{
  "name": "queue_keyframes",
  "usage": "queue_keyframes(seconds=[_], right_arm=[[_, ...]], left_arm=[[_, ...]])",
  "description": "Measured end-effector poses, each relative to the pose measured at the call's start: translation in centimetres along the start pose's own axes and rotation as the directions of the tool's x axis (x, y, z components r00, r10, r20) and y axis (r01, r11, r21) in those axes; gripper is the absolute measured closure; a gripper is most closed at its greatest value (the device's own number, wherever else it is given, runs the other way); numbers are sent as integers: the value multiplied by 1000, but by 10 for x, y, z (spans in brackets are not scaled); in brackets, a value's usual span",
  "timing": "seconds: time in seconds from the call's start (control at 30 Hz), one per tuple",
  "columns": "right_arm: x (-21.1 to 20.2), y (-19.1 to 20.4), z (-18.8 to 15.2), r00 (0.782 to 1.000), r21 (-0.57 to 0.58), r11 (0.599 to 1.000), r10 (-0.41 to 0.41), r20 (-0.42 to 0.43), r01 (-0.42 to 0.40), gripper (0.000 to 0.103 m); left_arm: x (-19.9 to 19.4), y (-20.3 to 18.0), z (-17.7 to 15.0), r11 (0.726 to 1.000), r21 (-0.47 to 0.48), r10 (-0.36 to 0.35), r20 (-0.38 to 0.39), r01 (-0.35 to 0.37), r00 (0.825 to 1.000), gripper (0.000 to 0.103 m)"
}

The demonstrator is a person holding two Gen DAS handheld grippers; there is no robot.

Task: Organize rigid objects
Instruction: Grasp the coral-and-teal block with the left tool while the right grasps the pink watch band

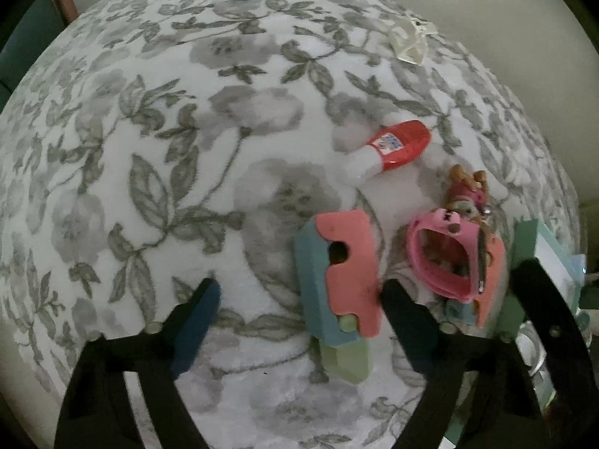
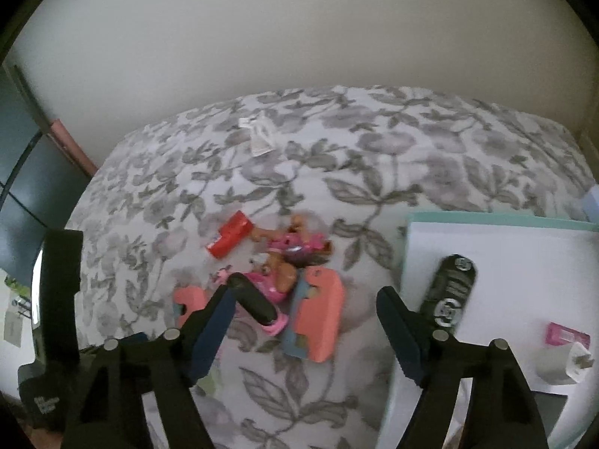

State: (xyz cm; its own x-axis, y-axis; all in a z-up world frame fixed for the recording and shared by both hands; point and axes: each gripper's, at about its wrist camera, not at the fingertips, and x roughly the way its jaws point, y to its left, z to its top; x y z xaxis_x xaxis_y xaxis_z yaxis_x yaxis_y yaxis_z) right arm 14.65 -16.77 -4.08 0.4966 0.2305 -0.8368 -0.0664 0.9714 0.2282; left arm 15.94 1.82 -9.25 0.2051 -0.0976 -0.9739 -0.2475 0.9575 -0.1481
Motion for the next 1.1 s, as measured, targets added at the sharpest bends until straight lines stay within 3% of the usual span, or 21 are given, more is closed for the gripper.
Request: queue_keyframes(seconds=[0.23,0.37,0.5,0.77,1.1], right_arm=[[12,11,4,999,-3,999,38,-15,-39,32],[20,14,5,998,12,998,60,-26,-60,42],[27,17,4,997,14,997,72,-42,-71,49],[35,32,2,993,-32,995,91,-68,-93,53],[47,42,-2,997,-100,995,9,-74,-16,58]], left_arm=[[-3,-6,3,996,39,-79,-7,79,997,48],[-9,-12,-1,998,7,-65,18,65,998,59],[-9,9,4,998,-51,-38,39,40,999,59],[-10,42,9,983,-171,-56,54,65,997,59],[-3,41,8,985,-163,-48,48,55,998,59]])
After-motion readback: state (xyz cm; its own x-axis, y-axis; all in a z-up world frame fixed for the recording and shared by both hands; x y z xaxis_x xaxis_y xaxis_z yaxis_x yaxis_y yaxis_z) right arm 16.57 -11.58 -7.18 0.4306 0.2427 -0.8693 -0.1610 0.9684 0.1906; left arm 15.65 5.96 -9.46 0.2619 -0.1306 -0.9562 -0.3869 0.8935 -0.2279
